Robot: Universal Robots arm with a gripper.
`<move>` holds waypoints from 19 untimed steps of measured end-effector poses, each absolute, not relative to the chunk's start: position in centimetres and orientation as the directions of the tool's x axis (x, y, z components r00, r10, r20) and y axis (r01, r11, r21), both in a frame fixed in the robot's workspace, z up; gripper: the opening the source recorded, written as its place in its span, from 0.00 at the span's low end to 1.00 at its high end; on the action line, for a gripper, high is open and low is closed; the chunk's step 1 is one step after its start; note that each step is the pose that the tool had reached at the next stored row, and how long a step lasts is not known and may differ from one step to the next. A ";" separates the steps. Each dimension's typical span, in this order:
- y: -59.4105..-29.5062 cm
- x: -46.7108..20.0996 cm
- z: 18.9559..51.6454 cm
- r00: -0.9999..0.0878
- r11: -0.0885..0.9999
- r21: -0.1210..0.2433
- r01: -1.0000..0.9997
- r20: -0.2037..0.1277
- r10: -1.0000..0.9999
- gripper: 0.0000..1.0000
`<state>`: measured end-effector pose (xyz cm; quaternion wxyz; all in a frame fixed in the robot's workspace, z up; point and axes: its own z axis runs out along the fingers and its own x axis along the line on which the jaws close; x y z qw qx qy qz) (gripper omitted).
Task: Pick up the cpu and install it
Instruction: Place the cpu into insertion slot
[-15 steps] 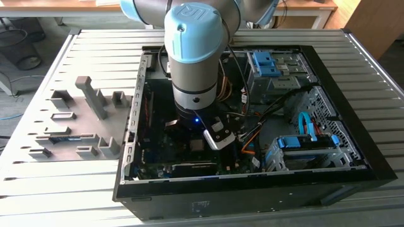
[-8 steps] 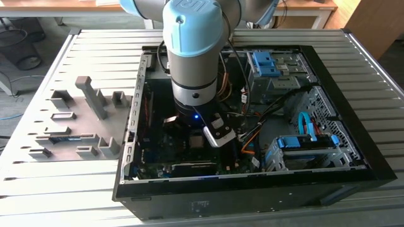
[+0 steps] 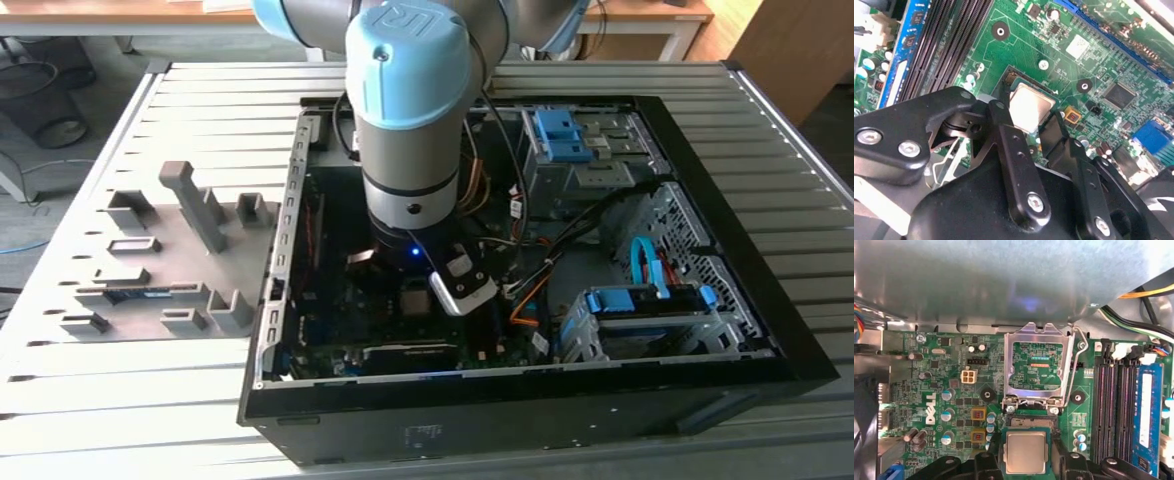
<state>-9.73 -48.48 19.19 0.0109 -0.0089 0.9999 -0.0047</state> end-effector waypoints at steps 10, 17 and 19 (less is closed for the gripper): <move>-48.5 -9.7 18.9 -1.000 1.000 -0.008 -0.018 -0.022 -0.018 0.47; -48.5 -9.7 18.9 -1.000 1.000 -0.009 -0.018 -0.022 -0.018 0.47; -48.5 -9.7 18.9 -1.000 1.000 -0.009 -0.018 -0.022 -0.018 0.48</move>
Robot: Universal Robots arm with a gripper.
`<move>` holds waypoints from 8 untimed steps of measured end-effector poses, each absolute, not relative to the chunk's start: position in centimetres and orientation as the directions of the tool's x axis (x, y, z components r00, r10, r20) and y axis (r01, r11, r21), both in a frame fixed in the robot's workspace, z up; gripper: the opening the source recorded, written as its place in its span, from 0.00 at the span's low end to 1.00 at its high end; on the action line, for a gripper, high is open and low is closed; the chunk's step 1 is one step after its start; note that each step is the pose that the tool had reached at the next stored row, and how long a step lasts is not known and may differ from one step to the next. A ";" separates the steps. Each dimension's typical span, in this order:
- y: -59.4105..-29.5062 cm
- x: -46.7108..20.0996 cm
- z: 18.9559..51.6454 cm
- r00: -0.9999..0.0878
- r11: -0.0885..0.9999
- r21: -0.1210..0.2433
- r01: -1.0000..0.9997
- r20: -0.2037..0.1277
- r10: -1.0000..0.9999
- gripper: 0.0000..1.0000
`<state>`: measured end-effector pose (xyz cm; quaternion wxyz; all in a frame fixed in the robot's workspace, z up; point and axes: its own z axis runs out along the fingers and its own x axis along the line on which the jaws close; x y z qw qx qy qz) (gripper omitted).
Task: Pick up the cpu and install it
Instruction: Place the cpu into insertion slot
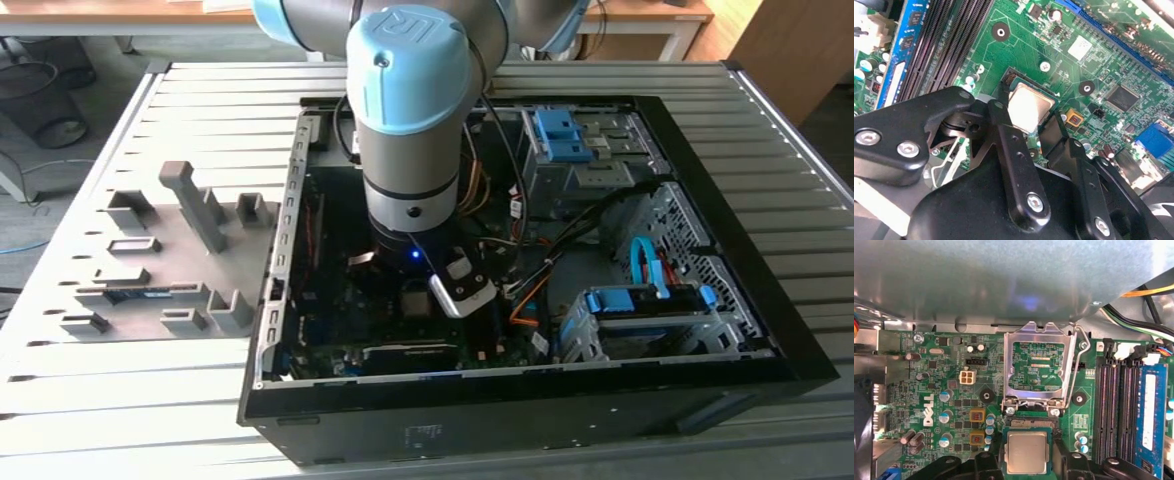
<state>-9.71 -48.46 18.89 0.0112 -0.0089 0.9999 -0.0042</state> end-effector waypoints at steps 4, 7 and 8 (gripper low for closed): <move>-48.5 -9.7 18.9 -1.000 1.000 -0.009 -0.018 -0.022 -0.018 0.53; -48.5 -9.7 18.9 -1.000 1.000 -0.009 -0.018 -0.022 -0.018 0.53; -48.5 -9.7 18.9 -1.000 1.000 -0.009 -0.018 -0.022 -0.018 0.53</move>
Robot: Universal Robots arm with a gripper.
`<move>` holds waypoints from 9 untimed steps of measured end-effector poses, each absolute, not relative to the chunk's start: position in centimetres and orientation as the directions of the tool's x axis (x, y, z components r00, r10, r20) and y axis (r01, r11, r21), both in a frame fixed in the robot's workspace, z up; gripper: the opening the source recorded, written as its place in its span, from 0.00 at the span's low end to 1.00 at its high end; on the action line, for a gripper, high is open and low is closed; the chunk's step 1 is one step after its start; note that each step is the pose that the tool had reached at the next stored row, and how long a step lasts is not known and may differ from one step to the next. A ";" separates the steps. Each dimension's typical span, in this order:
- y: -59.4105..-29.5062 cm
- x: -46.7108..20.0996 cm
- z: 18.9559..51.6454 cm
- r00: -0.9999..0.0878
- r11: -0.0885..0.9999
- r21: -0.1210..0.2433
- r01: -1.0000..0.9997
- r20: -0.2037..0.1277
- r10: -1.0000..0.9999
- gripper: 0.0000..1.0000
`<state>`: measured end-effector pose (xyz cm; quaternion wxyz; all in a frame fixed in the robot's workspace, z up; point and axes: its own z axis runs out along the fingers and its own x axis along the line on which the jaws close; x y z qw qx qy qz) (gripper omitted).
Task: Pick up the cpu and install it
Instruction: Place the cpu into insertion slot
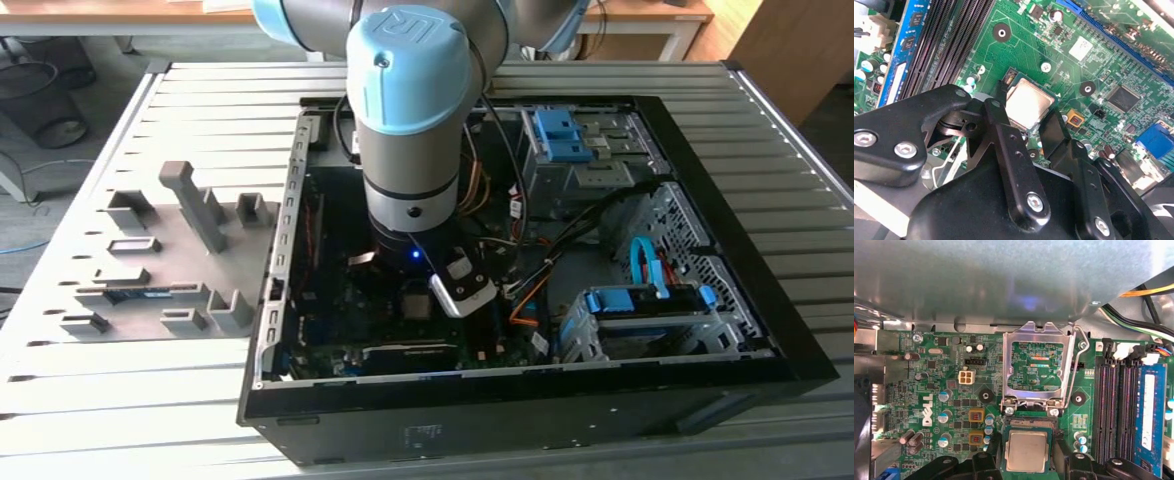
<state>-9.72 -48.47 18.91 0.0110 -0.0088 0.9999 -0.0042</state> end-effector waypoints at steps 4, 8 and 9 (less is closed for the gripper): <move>-48.5 -9.7 19.1 -1.000 1.000 -0.009 -0.018 -0.021 -0.018 0.53; -48.5 -9.7 19.1 -1.000 1.000 -0.009 -0.018 -0.021 -0.018 0.53; -48.5 -9.6 19.1 -1.000 1.000 -0.009 -0.018 -0.021 -0.018 0.53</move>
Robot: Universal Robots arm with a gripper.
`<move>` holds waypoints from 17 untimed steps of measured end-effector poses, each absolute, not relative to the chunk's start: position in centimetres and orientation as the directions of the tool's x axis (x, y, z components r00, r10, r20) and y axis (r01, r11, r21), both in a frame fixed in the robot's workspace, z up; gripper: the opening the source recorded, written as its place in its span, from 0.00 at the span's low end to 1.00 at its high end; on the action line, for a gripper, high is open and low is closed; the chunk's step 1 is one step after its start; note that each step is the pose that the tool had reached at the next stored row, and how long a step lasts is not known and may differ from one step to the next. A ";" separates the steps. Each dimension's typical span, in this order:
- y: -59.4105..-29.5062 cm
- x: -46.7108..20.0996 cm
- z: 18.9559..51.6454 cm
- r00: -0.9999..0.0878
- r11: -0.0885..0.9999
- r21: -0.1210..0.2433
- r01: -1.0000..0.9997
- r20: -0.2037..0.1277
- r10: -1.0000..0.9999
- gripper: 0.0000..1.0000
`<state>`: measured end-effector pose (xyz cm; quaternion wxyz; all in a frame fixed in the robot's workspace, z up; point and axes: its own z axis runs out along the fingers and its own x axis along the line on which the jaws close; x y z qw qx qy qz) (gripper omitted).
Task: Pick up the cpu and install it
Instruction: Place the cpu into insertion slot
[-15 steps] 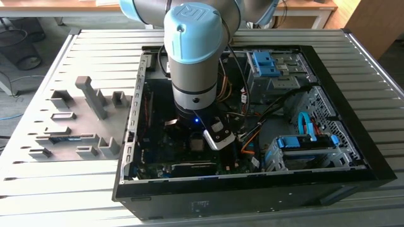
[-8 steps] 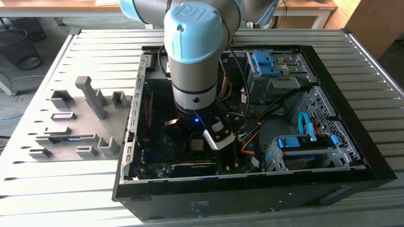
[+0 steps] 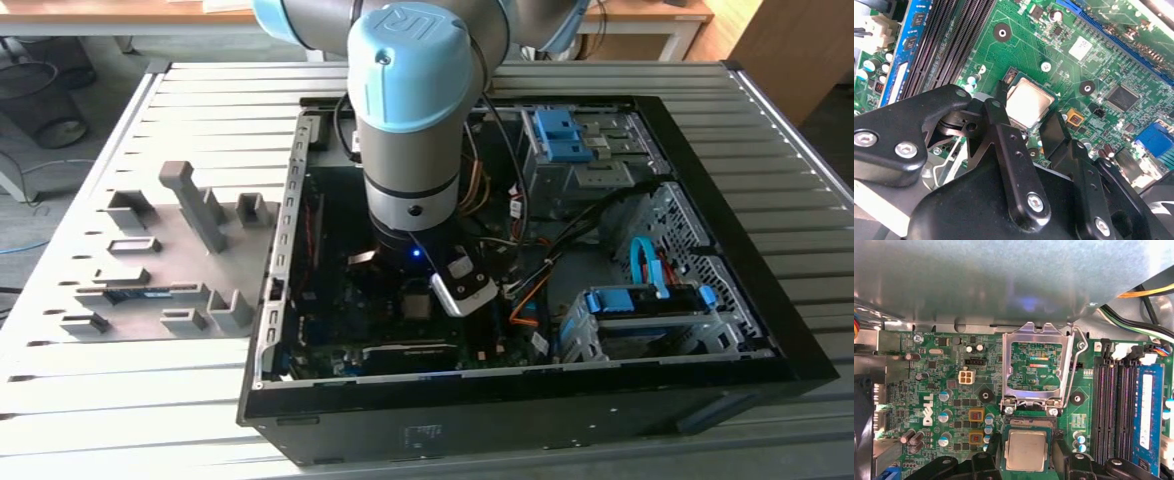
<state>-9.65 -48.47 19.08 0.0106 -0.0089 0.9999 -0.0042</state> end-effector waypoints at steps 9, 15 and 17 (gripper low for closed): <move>-48.6 -9.3 19.1 -1.000 1.000 -0.008 -0.025 -0.015 -0.025 0.53; -48.7 -8.7 19.1 -1.000 1.000 -0.008 -0.025 -0.003 -0.025 0.53; -48.6 -8.7 19.1 -1.000 1.000 -0.008 -0.025 -0.003 -0.025 0.53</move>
